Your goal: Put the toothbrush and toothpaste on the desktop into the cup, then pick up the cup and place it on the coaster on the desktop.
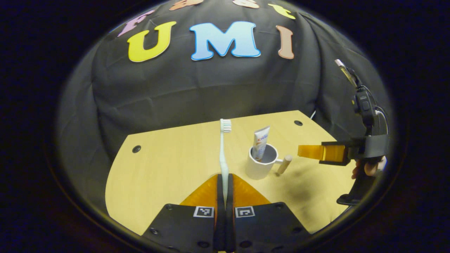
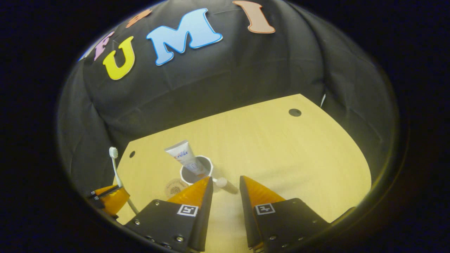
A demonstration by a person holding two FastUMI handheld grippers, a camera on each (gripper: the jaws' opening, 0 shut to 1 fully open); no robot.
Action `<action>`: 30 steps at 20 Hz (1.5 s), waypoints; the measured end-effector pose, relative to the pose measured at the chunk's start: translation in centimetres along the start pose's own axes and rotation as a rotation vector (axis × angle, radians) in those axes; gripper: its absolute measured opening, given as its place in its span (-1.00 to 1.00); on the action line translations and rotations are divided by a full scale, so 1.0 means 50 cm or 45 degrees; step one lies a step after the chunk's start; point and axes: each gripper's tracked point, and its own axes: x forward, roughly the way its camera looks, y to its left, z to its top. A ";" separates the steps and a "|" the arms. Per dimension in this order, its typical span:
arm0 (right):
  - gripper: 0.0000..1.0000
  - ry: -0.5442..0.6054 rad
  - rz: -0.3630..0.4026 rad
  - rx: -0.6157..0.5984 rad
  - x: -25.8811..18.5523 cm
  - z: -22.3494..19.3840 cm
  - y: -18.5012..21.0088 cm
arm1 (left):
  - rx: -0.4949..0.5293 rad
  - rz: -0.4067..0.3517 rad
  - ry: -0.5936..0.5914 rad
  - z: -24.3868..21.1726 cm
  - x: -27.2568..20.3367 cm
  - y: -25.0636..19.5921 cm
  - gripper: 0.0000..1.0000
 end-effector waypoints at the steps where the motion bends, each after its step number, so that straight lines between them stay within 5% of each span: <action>1: -0.17 0.004 -0.012 0.009 -0.004 -0.003 -0.012 | 0.011 -0.020 -0.010 0.008 0.011 -0.010 -0.84; 21: -0.12 0.131 -0.277 0.180 -0.052 -0.055 -0.210 | 0.433 -0.314 -0.401 0.192 0.161 -0.262 -0.85; 30: -0.12 0.173 -0.333 0.185 -0.049 -0.060 -0.250 | 0.354 -0.328 -0.466 0.203 0.219 -0.258 -0.84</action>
